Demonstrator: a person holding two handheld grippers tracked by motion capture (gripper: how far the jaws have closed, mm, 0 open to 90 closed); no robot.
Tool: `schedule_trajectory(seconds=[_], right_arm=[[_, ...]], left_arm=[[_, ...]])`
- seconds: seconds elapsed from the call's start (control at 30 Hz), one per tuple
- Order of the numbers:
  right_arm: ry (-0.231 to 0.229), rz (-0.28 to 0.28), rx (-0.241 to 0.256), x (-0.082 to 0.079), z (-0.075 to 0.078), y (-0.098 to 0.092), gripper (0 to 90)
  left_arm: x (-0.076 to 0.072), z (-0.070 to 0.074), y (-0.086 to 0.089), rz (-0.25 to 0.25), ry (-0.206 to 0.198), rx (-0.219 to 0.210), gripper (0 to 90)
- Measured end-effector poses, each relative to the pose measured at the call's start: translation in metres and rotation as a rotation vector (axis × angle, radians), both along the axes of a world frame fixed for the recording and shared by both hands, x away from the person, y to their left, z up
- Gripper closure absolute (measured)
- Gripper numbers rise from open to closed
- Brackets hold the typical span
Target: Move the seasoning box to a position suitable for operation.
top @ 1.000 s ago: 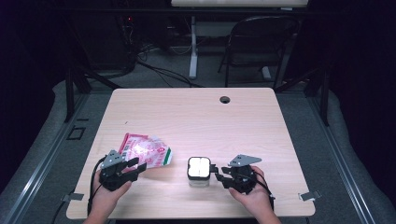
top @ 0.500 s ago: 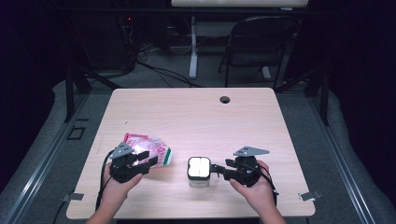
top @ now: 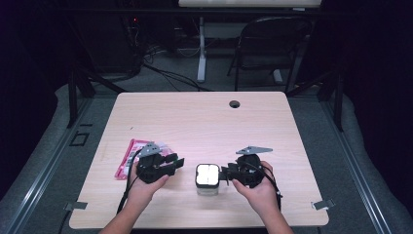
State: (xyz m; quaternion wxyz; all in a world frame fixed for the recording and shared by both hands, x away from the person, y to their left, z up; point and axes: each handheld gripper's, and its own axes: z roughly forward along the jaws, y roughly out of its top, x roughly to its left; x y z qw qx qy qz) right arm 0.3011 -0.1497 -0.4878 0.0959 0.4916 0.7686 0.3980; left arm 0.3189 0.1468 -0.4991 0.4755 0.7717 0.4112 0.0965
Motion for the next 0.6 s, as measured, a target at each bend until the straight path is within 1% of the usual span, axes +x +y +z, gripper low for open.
schedule_trajectory(seconds=[0.03, 0.1, 0.13, 0.17, 0.23, 0.3, 0.33, 0.37, 0.43, 0.47, 0.5, 0.53, 0.57, 0.6], right_arm=[[0.003, -0.004, 0.007, 0.0, 0.0, 0.0, 69.1], [0.018, -0.005, 0.022, -0.001, -0.001, 0.001, 70.7], [0.019, -0.007, 0.028, -0.002, -0.002, 0.003, 71.2], [0.022, -0.005, 0.024, -0.002, -0.003, 0.004, 71.8], [0.009, -0.007, 0.007, -0.003, -0.005, 0.004, 72.8], [0.007, -0.013, 0.01, -0.004, -0.006, 0.004, 73.9], [0.012, -0.015, 0.01, -0.005, -0.006, 0.004, 74.7], [0.004, -0.019, 0.014, -0.005, -0.007, 0.003, 75.4], [0.011, -0.023, 0.026, -0.005, -0.007, 0.003, 77.1], [0.017, -0.024, 0.026, -0.006, -0.007, 0.003, 78.0], [0.023, -0.023, 0.023, -0.005, -0.007, 0.002, 79.2], [0.021, -0.021, 0.028, -0.005, -0.007, 0.003, 80.7], [0.023, -0.022, 0.027, -0.005, -0.007, 0.004, 82.1], [0.02, -0.018, 0.018, -0.005, -0.008, 0.004, 82.7]], left_arm=[[-0.001, -0.001, -0.002, -0.013, 0.0, 0.009, 59.8], [-0.002, -0.003, -0.005, -0.023, -0.011, 0.036, 60.4], [-0.003, -0.004, -0.006, -0.033, -0.006, 0.035, 61.2], [-0.004, -0.005, -0.007, -0.044, -0.002, 0.034, 63.3], [-0.005, -0.007, -0.009, -0.061, 0.005, 0.033, 67.3], [-0.007, -0.009, -0.01, -0.072, 0.008, 0.031, 70.5], [-0.008, -0.01, -0.009, -0.084, 0.011, 0.038, 73.3], [-0.009, -0.01, -0.01, -0.085, 0.018, 0.035, 74.9], [-0.011, -0.012, -0.01, -0.093, 0.021, 0.037, 78.3], [-0.012, -0.012, -0.01, -0.099, 0.025, 0.042, 80.5], [-0.013, -0.013, -0.01, -0.102, 0.033, 0.033, 81.4], [-0.013, -0.013, -0.009, -0.108, 0.034, 0.037, 83.0], [-0.014, -0.014, -0.009, -0.11, 0.04, 0.031, 85.0], [-0.014, -0.015, -0.009, -0.117, 0.047, 0.037, 86.2]])
